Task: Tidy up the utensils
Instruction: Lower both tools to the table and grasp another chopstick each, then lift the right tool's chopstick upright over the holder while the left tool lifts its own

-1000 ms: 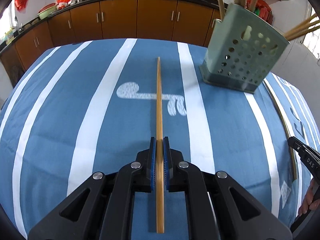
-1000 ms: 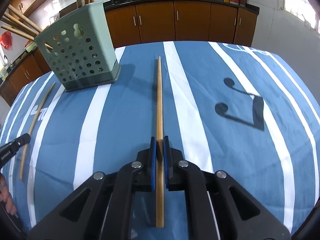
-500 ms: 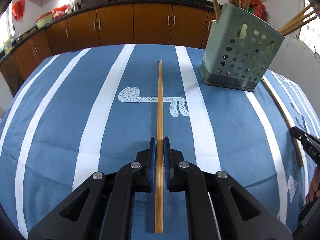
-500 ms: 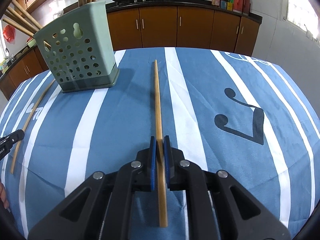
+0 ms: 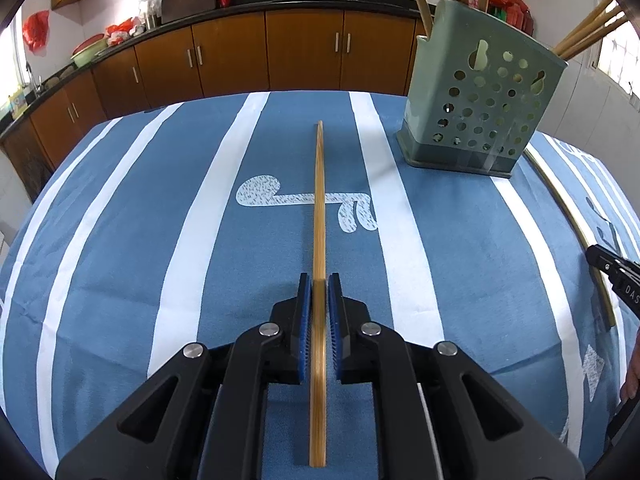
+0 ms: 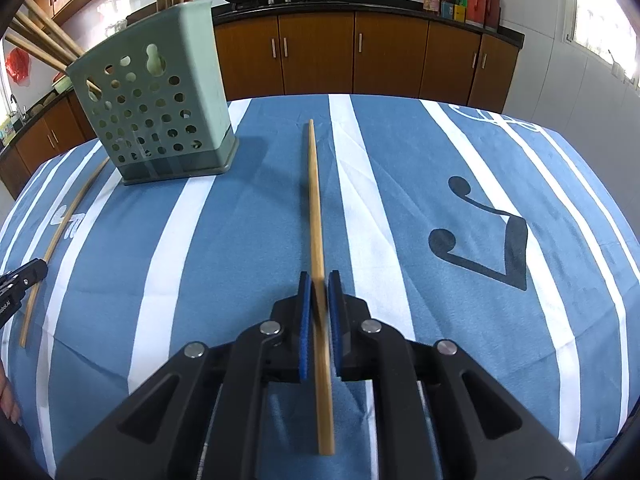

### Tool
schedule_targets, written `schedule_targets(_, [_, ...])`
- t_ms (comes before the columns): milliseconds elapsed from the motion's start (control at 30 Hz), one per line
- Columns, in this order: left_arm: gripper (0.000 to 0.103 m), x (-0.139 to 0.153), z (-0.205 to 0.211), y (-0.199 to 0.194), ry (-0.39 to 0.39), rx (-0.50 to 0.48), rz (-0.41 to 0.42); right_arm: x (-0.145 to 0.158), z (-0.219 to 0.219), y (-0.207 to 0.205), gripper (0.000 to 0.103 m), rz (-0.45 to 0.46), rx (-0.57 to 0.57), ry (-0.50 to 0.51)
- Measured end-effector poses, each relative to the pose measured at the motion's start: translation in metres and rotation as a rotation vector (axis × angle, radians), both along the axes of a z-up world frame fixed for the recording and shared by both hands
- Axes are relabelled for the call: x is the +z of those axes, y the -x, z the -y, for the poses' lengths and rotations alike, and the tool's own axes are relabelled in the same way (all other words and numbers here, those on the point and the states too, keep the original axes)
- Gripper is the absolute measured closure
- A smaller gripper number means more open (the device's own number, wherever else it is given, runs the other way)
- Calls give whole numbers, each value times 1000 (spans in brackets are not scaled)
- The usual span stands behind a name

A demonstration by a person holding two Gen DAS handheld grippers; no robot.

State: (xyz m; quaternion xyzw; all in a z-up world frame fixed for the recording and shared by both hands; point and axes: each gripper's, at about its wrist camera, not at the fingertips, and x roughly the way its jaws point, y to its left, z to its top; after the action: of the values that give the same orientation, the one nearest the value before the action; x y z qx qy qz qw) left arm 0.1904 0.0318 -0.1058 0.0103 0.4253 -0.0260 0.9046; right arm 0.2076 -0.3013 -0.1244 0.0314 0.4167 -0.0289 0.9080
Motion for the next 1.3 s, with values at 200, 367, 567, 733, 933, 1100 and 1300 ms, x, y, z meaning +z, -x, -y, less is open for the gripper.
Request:
schedule_targets(200, [64,-1,9,1,-33,-30,-2,0,1,0,89,0,1,-2])
schedule_targets(367, [59,-1,-1,1,7,9,-2,1,0,0,89,1,1,-6])
schedule_targets(567, [78,0,-8,9,41,19,1,1,4,4,89,3,-4,-35])
schedule_targets(733, [79,0,-1,21,23,-15,-1,0,5,11,89,3,-2,-45])
schedule_targets(933, [96,0,-9,22,54,-5,-5,0,7,16,95,5,9,-39])
schedule_targets(1100, [96,14,-15,26,83,-18,27,15,14,29,95,66,-2,-67])
schedule_targets(1300, [96,46,-21,31,146,-18,114,47,21,40,95,164,-11,-89])
